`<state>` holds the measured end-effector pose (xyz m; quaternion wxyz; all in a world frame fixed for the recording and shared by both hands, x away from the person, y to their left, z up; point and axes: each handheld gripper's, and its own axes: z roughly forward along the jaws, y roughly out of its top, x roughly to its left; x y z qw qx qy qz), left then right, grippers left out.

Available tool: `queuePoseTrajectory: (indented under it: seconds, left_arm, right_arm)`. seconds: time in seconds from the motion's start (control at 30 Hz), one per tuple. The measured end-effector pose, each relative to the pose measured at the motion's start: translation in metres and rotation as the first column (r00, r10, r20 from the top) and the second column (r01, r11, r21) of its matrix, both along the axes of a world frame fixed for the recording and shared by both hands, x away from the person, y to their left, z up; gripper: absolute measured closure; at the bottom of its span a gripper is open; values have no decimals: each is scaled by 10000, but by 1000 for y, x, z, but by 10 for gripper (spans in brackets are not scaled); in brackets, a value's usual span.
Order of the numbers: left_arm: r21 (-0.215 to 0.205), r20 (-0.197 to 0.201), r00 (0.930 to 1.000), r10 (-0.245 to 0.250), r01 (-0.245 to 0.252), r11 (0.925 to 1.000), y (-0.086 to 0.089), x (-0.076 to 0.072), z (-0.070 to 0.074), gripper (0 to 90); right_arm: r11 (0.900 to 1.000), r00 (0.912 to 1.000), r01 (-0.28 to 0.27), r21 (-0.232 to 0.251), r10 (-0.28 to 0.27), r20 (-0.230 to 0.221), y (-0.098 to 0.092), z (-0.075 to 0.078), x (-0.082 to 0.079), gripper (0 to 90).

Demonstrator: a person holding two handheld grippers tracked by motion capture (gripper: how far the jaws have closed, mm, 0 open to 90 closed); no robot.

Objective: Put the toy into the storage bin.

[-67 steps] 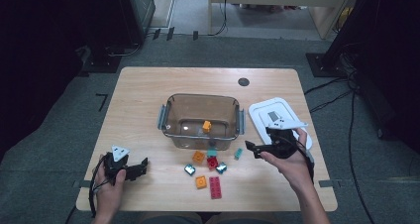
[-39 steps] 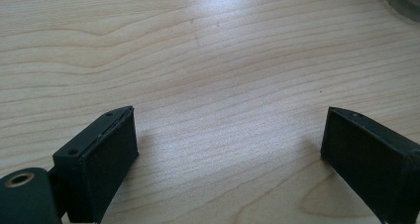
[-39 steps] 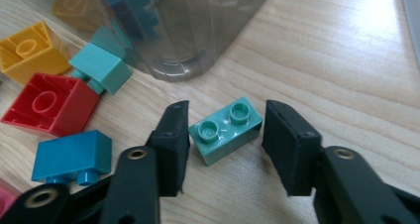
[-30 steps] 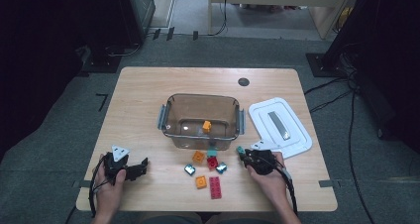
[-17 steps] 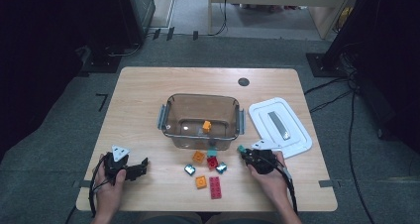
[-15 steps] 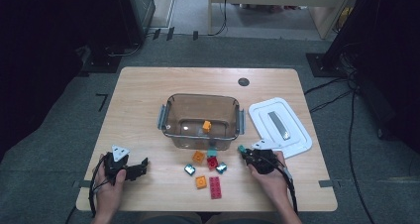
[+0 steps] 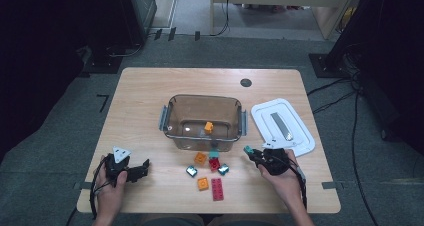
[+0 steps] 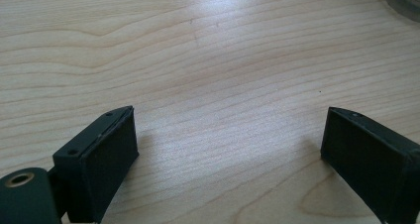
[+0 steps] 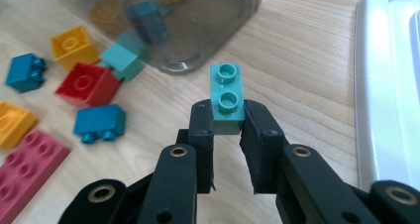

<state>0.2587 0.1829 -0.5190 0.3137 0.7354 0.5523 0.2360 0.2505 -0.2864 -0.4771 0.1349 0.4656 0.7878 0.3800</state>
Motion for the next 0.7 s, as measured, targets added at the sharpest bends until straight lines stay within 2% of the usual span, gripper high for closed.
queuePoseTrajectory:
  seconds: [0.17,0.37,0.7]
  left_arm:
    - [2,-1,10000,-1,1,10000,0,0,0,73]
    - [0,1,10000,2,-2,10000,0,0,0,74]
    - [-2,2,10000,5,-5,10000,0,0,0,73]
  right_arm:
    - [9994,9994,-334,-37,334,-112,-4,15,-6,765]
    - [9977,9977,-673,36,673,-7,-7,37,-11,766]
    - [9946,9948,-1009,227,1007,126,-3,71,-9,765]
